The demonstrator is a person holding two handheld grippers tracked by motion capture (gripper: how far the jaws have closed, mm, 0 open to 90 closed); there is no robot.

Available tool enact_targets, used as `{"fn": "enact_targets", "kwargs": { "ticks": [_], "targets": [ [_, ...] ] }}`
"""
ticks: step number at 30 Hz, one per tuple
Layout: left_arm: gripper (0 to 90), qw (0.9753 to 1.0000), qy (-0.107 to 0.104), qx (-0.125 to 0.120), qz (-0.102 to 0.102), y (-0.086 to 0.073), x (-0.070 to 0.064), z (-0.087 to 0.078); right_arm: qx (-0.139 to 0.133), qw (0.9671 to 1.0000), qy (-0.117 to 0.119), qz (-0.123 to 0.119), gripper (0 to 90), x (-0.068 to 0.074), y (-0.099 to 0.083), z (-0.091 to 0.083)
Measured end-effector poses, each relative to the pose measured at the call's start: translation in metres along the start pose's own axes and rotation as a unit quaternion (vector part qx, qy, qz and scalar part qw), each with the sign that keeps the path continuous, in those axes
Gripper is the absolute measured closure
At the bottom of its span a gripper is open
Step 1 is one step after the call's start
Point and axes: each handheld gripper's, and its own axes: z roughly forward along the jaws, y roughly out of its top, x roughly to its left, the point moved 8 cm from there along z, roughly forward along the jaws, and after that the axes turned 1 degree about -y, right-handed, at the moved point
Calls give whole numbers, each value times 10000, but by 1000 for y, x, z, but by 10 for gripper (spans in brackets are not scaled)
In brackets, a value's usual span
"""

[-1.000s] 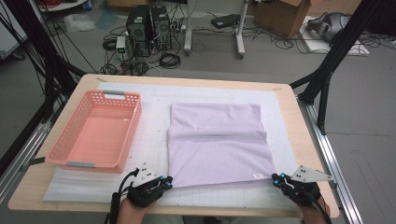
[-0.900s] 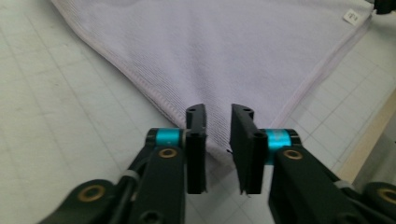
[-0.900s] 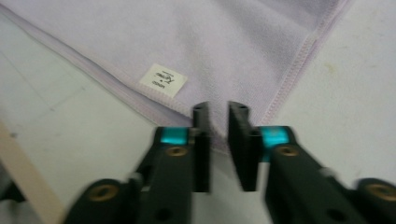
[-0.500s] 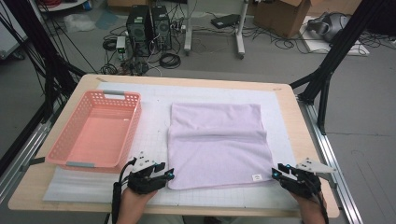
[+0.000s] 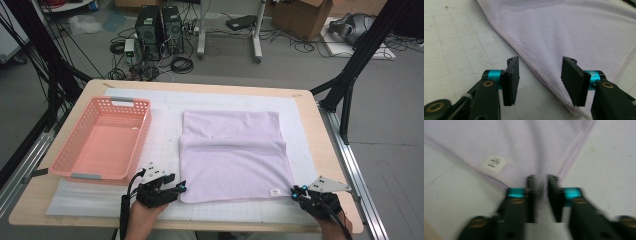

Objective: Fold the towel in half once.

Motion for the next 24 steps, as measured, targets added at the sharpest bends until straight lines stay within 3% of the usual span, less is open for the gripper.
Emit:
{"fn": "enact_targets", "kwargs": {
  "ticks": [2,4,6,8,9,10,11,13,14,15,17,24],
  "targets": [
    [449,10000,-31,70,-25,-1,-2,4,-40,9992,-21,391,573,-8,0,5],
    [433,9998,-64,173,-62,-4,-3,7,16,9987,-29,508,535,-12,-1,12],
    [411,9998,-67,171,12,-4,-6,8,-44,9969,109,780,541,-14,-2,16],
    [416,9994,-8,233,255,-7,-12,9,-41,9969,85,782,620,-14,-2,15],
    [426,9986,138,259,429,-8,-16,10,-51,9969,124,781,704,-13,-3,14],
    [456,9977,280,266,558,-9,-18,10,-45,9957,307,876,796,-10,-3,13],
    [491,9971,331,268,624,-9,-18,10,-57,9949,388,930,815,-8,-3,14],
    [600,9976,246,279,590,-9,-18,8,-10,9945,387,976,834,-8,-2,13],
    [746,9984,-28,281,497,-10,-21,8,13,9946,376,965,838,-8,-2,12],
    [840,9980,-27,296,552,-11,-23,7,11,9949,353,941,842,-7,-2,12],
    [849,9979,-9,320,565,-11,-23,6,53,9954,309,909,847,-4,-4,8],
    [856,9984,-379,357,238,-21,-23,-17,40,9943,538,921,850,8,-15,-15]
  ]
}}
